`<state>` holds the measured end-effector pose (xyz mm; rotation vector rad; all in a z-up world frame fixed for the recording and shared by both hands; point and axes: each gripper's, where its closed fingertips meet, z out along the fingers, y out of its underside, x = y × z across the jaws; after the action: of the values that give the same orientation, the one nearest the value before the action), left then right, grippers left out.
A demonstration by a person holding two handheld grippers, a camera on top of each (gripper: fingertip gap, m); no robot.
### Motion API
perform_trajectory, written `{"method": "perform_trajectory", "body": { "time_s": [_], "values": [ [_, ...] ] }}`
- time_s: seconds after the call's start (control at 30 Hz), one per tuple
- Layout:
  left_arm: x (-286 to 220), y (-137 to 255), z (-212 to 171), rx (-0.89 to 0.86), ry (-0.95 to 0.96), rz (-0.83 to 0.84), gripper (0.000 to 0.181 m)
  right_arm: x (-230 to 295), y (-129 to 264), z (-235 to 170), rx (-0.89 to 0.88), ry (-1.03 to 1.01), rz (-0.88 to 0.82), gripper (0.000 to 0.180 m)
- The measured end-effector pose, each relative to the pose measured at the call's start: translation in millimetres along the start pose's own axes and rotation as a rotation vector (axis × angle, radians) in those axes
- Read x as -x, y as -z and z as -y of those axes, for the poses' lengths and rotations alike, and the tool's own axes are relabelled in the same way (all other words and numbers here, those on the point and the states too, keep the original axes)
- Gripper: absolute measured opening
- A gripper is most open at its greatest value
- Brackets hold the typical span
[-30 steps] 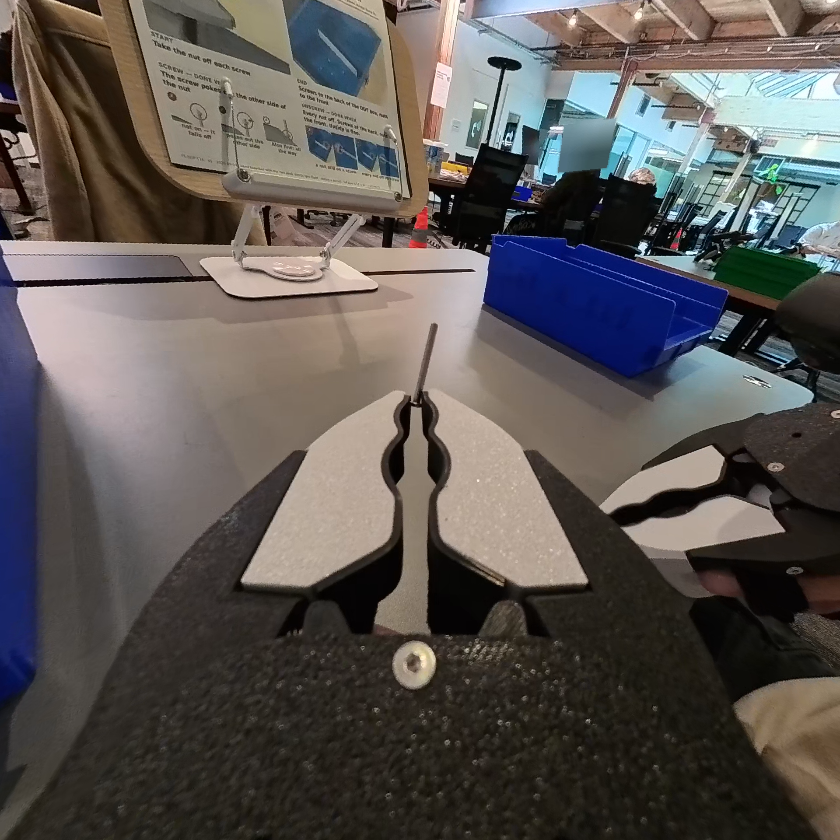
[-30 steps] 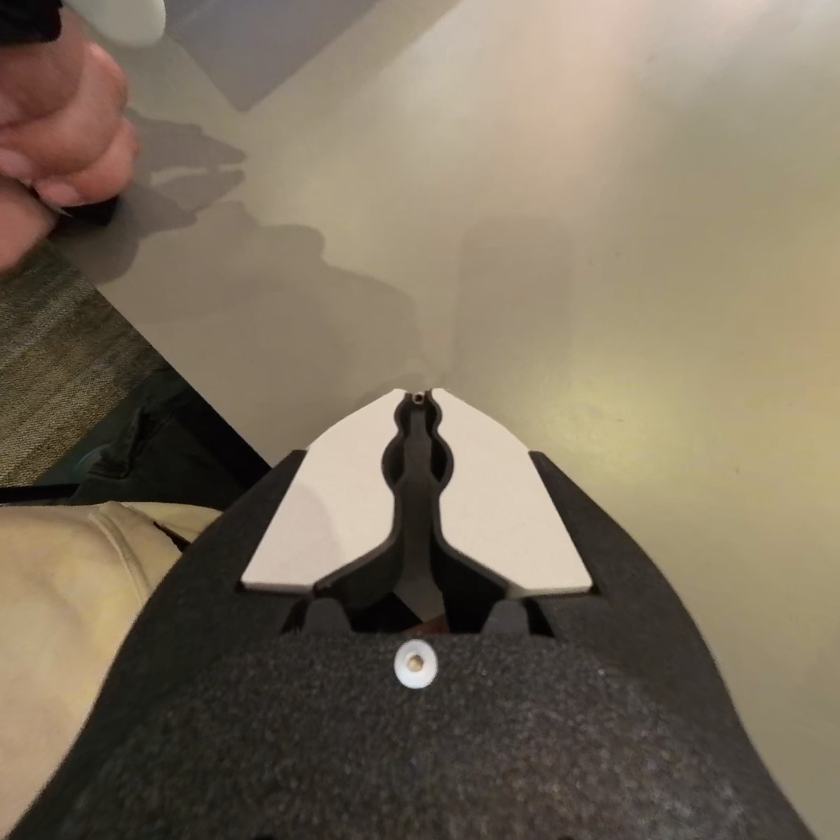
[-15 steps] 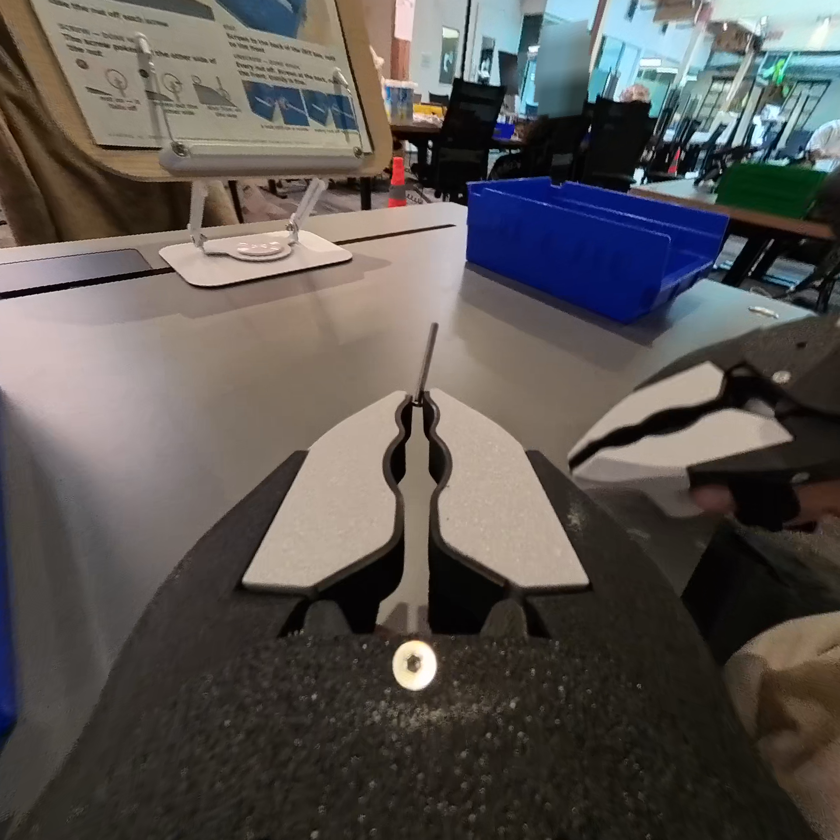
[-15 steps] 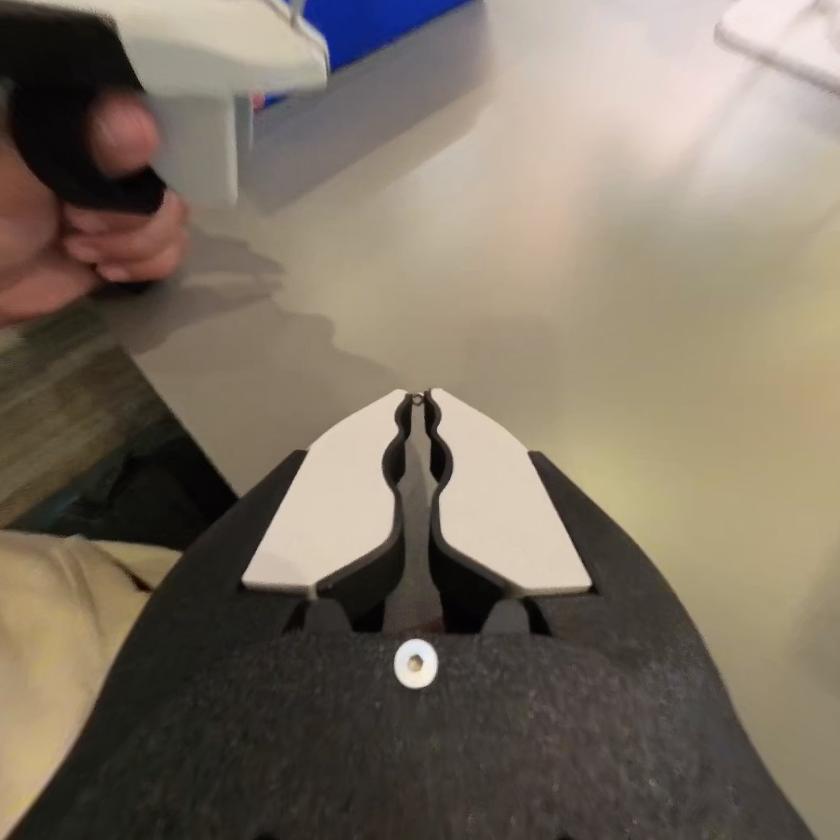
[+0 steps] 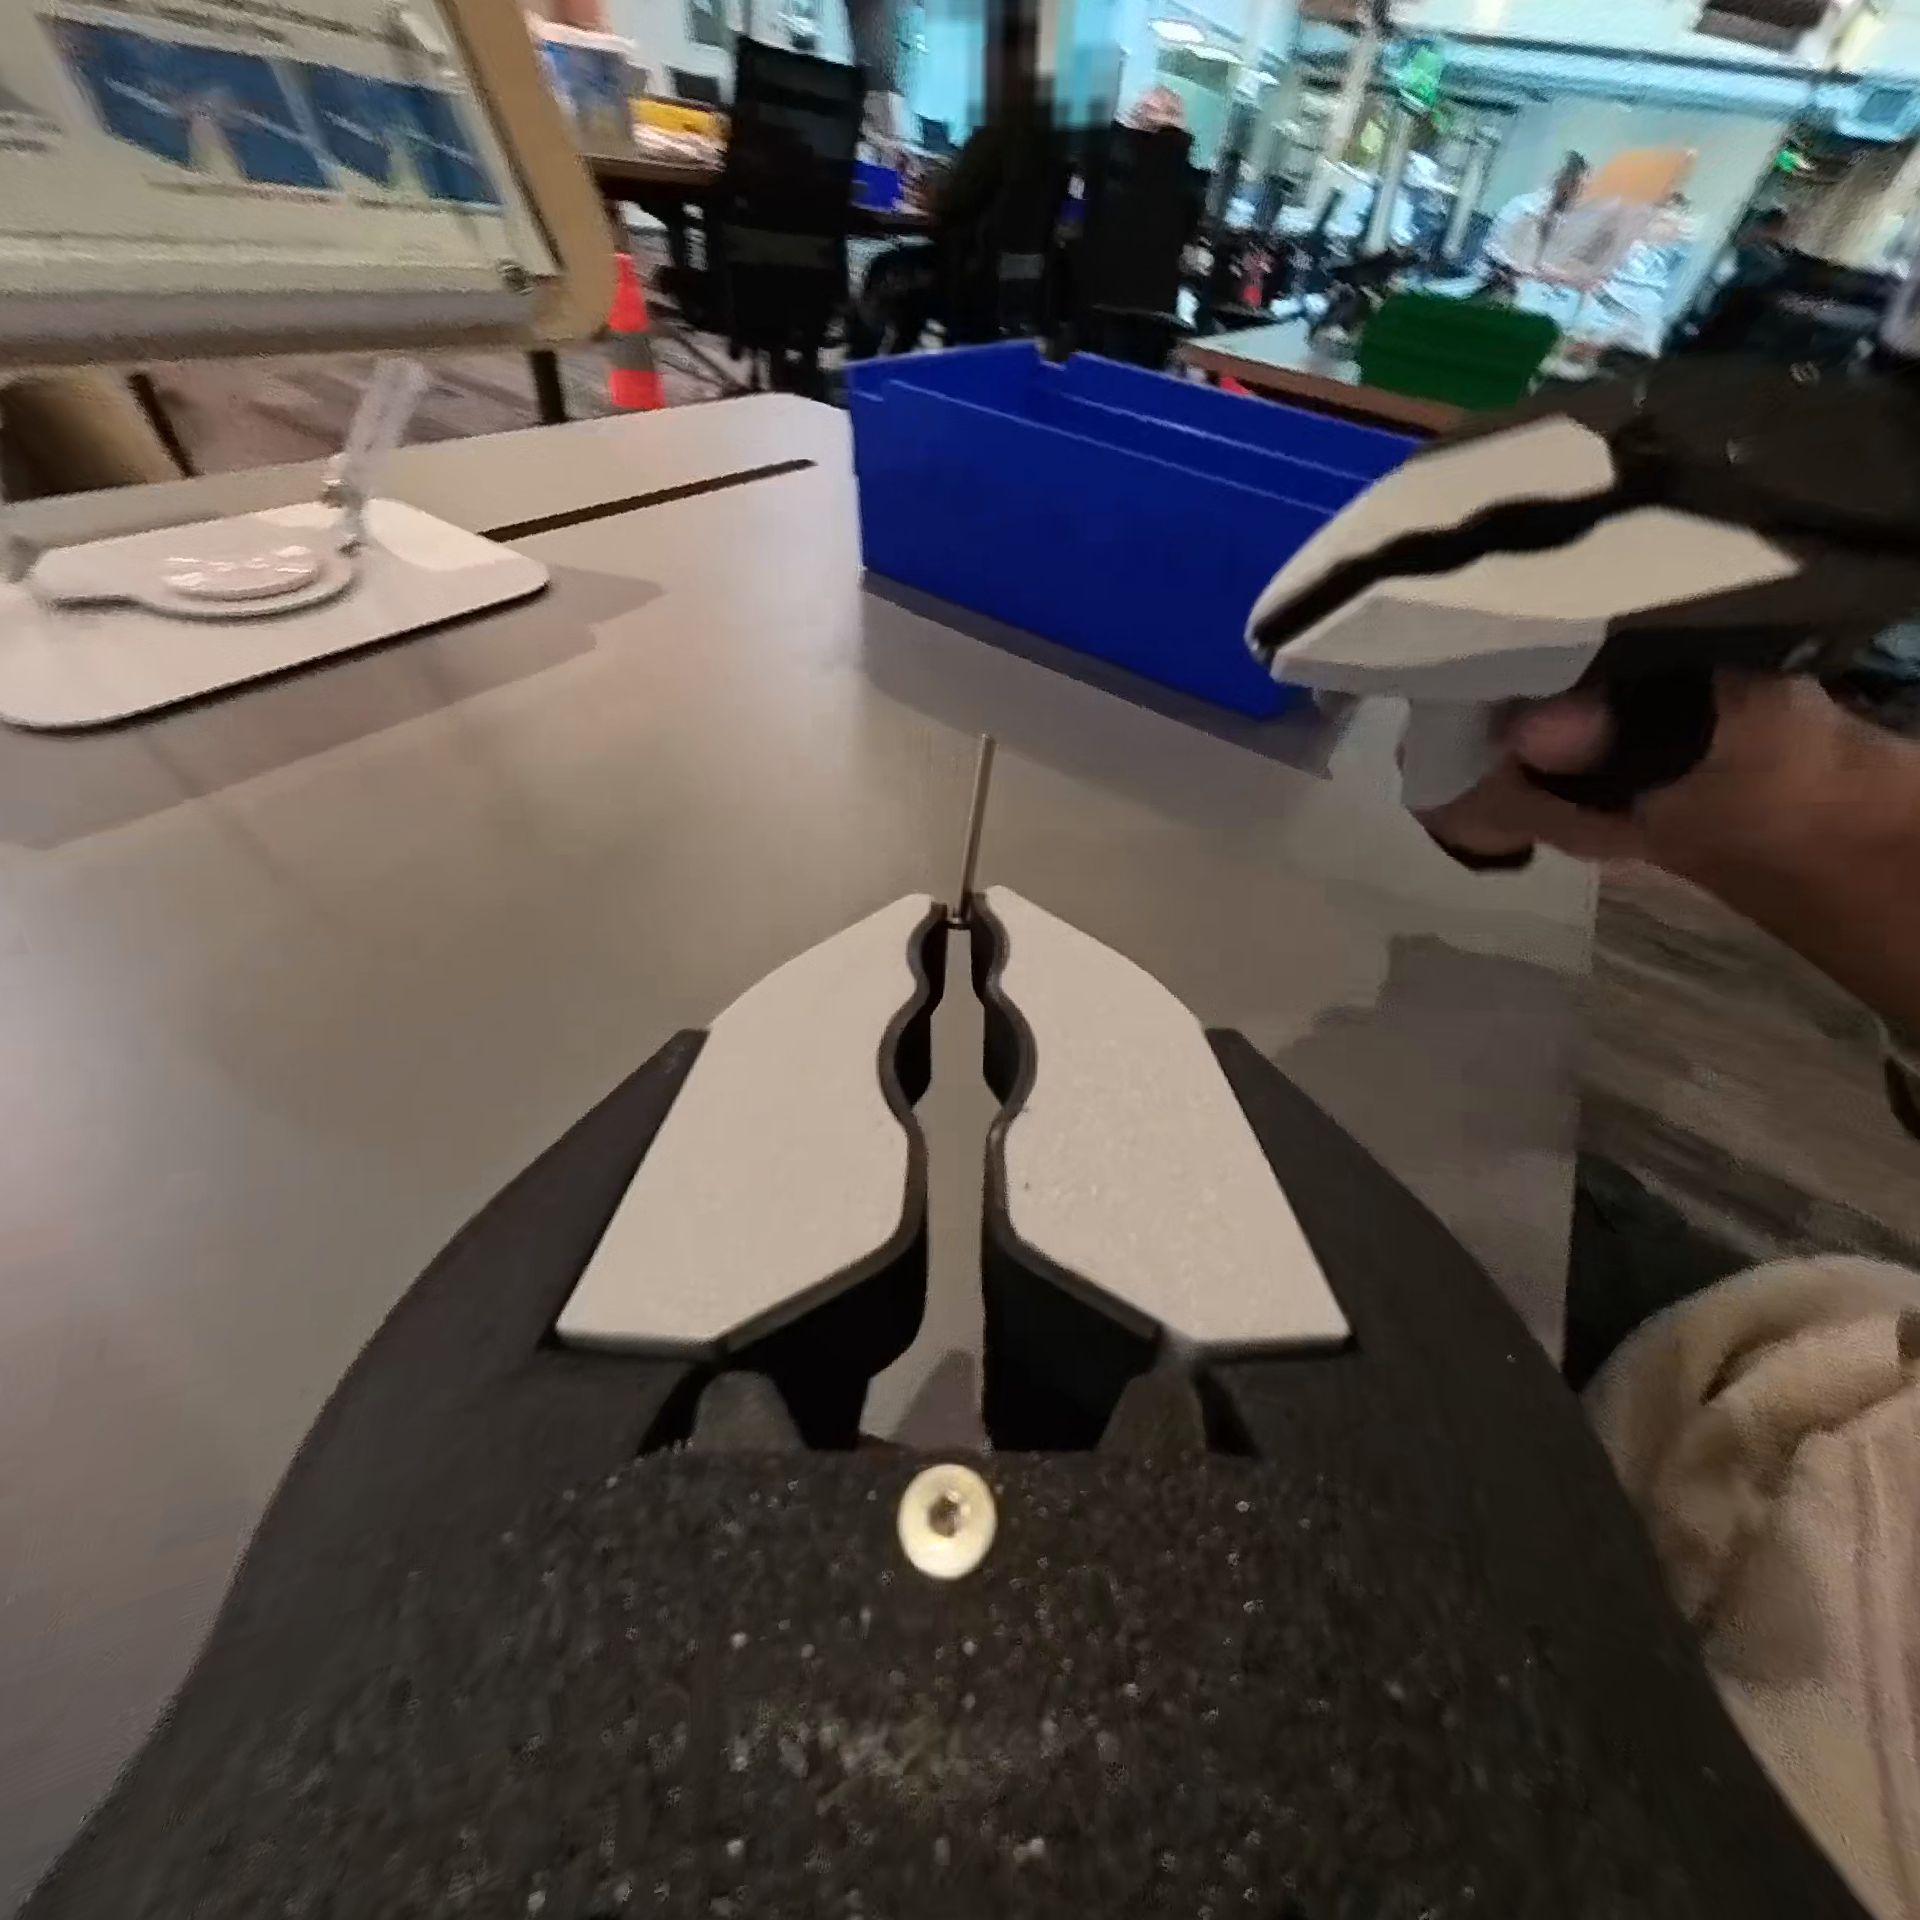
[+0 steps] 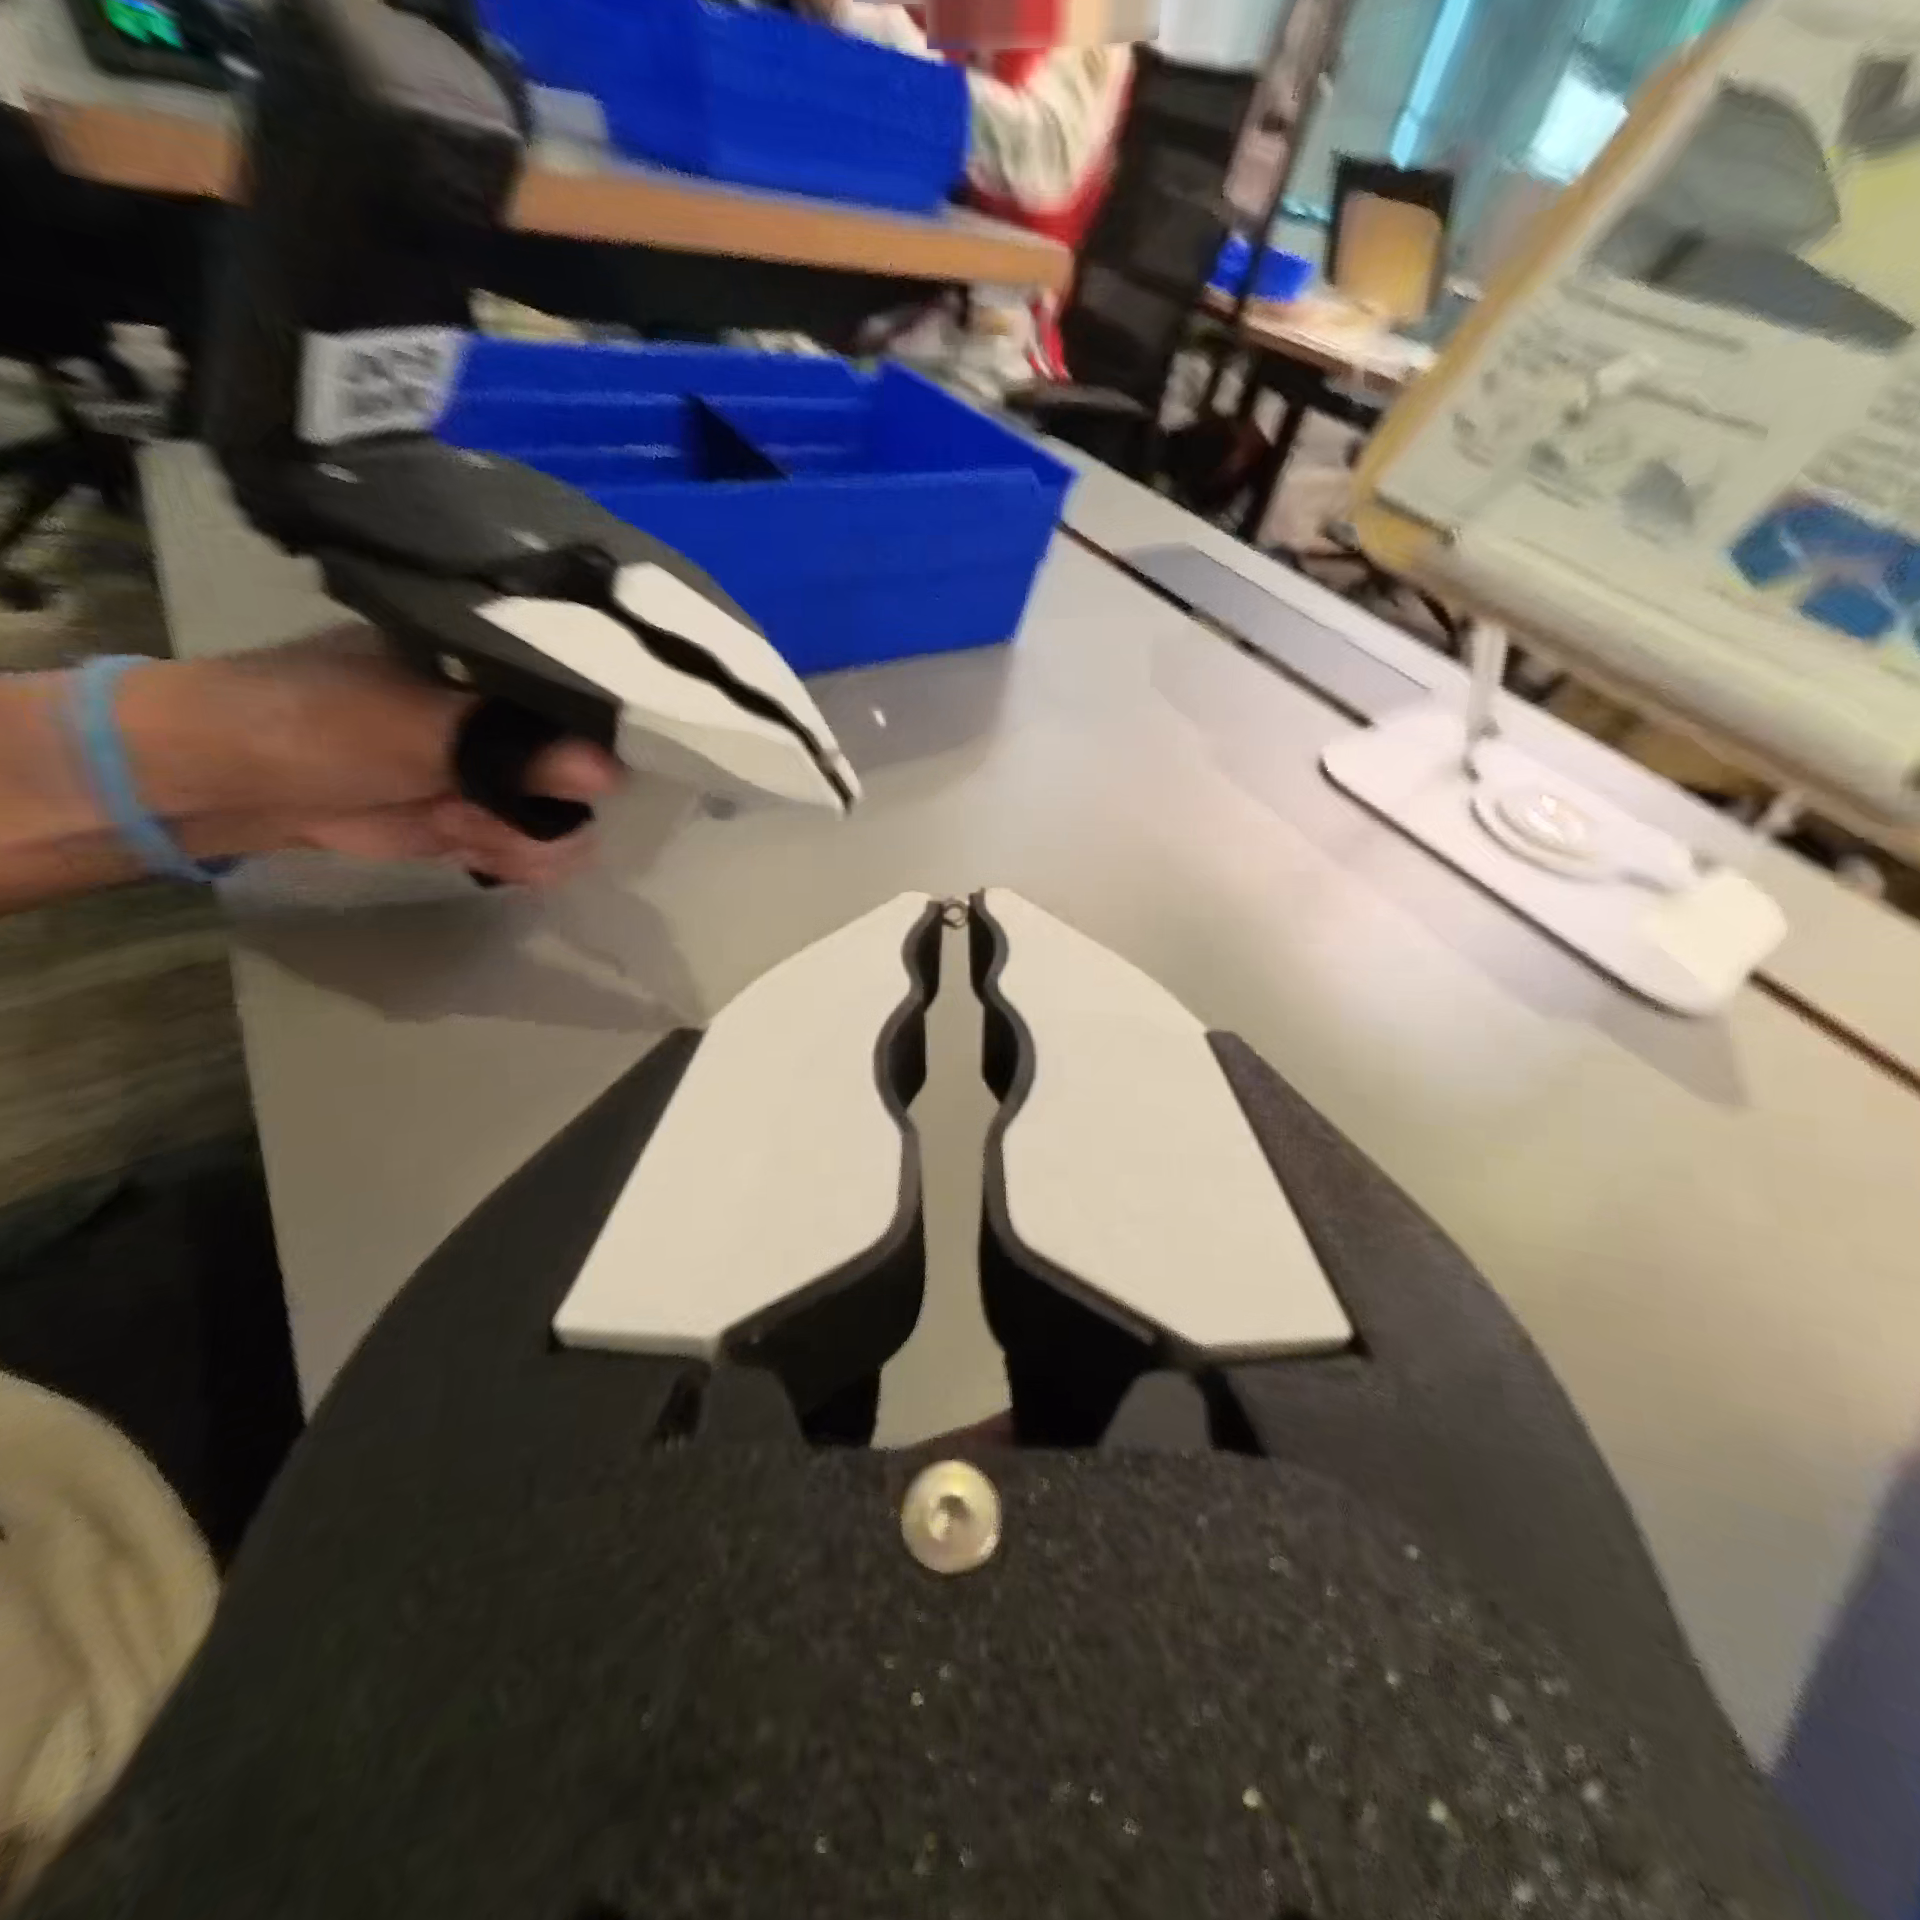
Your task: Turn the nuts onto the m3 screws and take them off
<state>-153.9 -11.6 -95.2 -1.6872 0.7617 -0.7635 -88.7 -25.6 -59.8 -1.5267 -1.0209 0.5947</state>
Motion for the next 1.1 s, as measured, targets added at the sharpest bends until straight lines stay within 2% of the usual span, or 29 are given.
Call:
{"method": "perform_trajectory", "body": {
  "time_s": [0.03,0.17,0.3,0.87,1.1],
  "values": [
    [0,-5,5,0.008,-0.029,-0.036,0.004,-1,-2,9,-0.022,0.018,0.067,0.005],
    [-10,-18,25,0.013,-0.129,-0.186,0.004,-10,-9,37,-0.101,-0.002,0.296,0.005],
    [-20,-22,40,0.008,-0.188,-0.246,0.004,-15,-11,49,-0.122,-0.019,0.399,0.004],
    [-45,-20,42,0.012,-0.154,-0.387,0.004,8,-7,43,-0.055,0.09,0.481,0.004],
    [-50,-13,45,-0.032,-0.061,-0.482,0.004,11,-1,47,-0.078,0.083,0.504,0.004]
  ]
}}
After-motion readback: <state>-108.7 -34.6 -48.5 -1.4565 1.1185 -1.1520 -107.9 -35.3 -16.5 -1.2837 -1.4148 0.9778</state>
